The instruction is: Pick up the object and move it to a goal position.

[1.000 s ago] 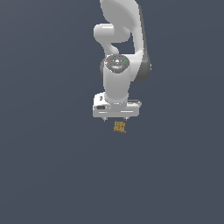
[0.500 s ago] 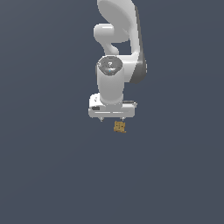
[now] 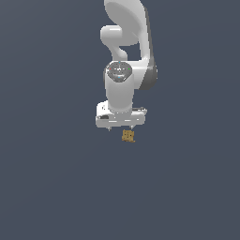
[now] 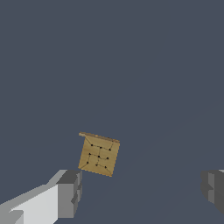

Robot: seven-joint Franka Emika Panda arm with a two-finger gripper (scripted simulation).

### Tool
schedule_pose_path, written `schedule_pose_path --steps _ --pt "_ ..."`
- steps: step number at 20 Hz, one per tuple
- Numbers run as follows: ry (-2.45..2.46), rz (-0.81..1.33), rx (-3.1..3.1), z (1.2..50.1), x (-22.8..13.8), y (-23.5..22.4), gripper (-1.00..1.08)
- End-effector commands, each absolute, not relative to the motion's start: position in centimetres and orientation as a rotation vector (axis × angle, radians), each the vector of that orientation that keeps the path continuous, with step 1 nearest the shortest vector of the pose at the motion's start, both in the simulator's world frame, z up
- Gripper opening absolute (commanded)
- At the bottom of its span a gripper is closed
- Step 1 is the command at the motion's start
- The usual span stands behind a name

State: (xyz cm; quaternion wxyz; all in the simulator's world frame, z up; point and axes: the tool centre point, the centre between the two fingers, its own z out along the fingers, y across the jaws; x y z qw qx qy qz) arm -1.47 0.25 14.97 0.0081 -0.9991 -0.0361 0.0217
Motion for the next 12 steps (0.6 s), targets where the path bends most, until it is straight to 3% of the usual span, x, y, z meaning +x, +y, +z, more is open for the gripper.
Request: schedule_pose_path --steps 1,12 --pt "-0.17 0.067 -3.122 14.7 -1.6 0.3 1.0" --pt "-0.605 0.059 -3.078 12.6 -2.2 1.1 1.0"
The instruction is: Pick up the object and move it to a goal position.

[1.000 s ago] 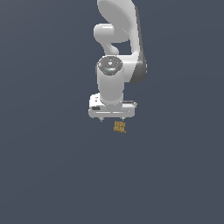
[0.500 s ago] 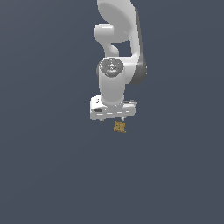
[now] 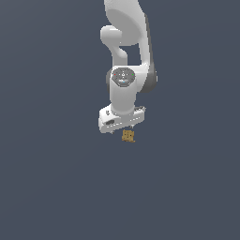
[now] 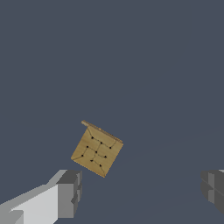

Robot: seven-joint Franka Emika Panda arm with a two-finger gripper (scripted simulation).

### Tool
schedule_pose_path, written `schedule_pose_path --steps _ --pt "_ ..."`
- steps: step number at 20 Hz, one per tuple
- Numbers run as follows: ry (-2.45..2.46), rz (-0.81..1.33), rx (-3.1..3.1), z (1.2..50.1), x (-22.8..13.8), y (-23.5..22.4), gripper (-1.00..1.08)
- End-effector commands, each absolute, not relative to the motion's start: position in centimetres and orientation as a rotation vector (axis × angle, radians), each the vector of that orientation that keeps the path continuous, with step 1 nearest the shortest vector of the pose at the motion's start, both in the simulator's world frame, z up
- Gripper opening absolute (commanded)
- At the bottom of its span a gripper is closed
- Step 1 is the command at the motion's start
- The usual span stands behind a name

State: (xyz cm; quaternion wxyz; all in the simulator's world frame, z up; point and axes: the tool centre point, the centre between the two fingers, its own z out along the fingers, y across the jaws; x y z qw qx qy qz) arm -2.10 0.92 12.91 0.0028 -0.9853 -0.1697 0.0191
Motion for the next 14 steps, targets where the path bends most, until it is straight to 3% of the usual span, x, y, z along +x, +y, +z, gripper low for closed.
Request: schedule_pose_path --steps 1,14 --pt "-0.653 0.058 -3.069 12.3 -2.3 1.1 1.0" --pt "-1.266 0.043 -2.878 9.5 -3.4 2.5 1.0"
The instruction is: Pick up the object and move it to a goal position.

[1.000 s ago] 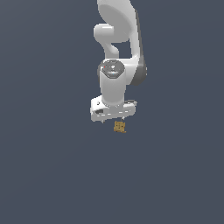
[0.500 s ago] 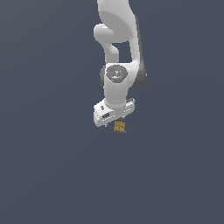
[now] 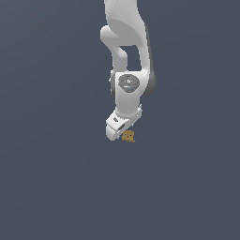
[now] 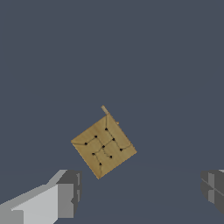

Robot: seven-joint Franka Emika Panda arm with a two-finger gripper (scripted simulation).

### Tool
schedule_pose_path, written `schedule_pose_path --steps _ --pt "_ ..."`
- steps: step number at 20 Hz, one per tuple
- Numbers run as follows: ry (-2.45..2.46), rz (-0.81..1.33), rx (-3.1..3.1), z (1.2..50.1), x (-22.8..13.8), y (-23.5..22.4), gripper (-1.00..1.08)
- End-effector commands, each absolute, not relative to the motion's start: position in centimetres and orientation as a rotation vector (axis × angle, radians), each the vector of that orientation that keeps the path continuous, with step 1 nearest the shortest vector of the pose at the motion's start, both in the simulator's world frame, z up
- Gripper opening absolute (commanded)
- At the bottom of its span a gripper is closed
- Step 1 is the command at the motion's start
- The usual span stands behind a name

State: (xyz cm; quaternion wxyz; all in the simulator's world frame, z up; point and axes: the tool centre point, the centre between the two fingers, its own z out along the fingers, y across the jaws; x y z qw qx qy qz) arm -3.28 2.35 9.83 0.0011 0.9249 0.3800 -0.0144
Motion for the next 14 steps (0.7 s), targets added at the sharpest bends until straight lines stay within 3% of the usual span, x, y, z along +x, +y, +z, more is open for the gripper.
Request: schedule_pose_path --steps 1,14 --pt "1.31 -0.041 2.852 9.3 -3.5 2.7 1.0" --pt "1.837 -0.015 2.547 7.0 -4.7 4.4 1.0"
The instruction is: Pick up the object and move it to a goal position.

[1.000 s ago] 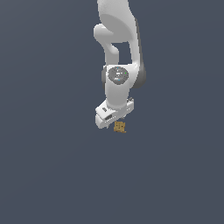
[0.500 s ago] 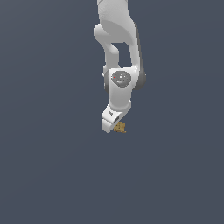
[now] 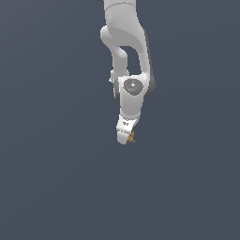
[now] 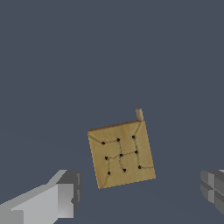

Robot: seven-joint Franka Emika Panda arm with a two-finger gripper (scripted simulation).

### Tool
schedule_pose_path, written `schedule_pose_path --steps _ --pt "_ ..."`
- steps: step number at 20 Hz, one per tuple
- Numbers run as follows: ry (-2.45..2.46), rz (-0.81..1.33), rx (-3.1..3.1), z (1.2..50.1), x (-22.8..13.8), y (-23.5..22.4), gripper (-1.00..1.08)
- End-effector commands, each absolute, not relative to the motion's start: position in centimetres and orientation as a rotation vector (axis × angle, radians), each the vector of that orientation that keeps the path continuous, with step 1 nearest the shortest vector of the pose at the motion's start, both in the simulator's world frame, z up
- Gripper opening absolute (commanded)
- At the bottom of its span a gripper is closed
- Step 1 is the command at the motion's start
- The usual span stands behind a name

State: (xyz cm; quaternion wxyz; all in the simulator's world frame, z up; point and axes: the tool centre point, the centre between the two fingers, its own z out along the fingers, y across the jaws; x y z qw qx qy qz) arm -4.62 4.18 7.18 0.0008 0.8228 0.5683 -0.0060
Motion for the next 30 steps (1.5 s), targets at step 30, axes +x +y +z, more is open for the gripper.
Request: schedule_pose_path --steps 30 --pt "2.035 -0.001 2.393 1.3 -5.4 5.2 1.0"
